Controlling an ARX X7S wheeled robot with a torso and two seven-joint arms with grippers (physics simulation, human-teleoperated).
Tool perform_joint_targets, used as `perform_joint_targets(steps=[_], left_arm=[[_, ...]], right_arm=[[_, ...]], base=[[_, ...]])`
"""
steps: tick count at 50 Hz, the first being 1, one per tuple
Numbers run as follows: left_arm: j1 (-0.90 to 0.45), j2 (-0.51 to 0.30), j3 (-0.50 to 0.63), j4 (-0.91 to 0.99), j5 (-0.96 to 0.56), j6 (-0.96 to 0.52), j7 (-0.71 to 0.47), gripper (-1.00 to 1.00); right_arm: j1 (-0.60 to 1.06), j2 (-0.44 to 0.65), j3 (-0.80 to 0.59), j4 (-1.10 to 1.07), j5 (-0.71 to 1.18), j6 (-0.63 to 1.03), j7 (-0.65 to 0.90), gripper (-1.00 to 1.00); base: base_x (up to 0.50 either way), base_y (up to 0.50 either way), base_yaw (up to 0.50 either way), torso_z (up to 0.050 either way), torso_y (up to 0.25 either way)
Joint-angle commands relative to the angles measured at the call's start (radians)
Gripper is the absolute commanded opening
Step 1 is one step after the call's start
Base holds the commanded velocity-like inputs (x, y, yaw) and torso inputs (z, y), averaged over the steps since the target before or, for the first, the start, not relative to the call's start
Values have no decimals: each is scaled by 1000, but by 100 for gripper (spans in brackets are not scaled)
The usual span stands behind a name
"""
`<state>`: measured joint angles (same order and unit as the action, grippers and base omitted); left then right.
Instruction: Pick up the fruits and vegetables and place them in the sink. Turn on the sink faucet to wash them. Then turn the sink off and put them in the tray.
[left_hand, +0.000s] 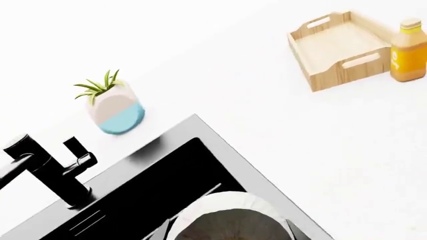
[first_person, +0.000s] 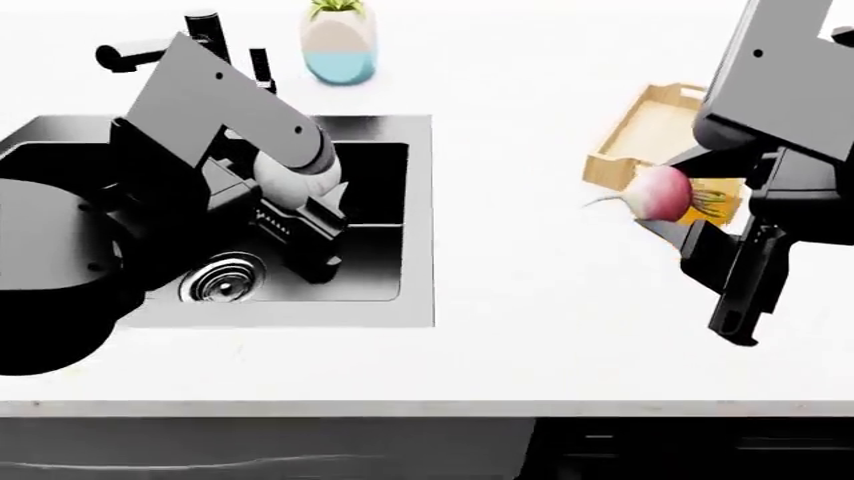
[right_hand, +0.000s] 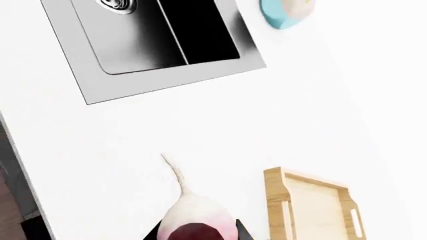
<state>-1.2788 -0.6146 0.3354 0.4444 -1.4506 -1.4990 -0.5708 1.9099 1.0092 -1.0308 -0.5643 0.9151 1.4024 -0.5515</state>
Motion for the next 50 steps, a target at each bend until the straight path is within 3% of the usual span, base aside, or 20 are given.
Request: perform_joint_targets(steps=[1, 13, 32, 50], left_arm=[[-13, -20, 28, 9, -8, 22, 5, -100], [-32, -32, 64, -11, -7, 25, -5, -100], [-52, -67, 70, -15, -41, 54, -18, -100], [-113, -83, 143, -77, 3, 43, 20, -100]], right_arm=[[14, 6, -20, -11, -15, -13, -21, -100], [27, 17, -48, -22, -36, -31, -52, -100], [30, 14, -83, -45, -38, -76, -115, -100], [54, -10, -137, 24, -108, -117, -175, -100]], base=[[-297, 500, 0, 50, 0], [-222, 500, 0, 50, 0], [0, 500, 0, 0, 0], [45, 495, 0, 0, 0]])
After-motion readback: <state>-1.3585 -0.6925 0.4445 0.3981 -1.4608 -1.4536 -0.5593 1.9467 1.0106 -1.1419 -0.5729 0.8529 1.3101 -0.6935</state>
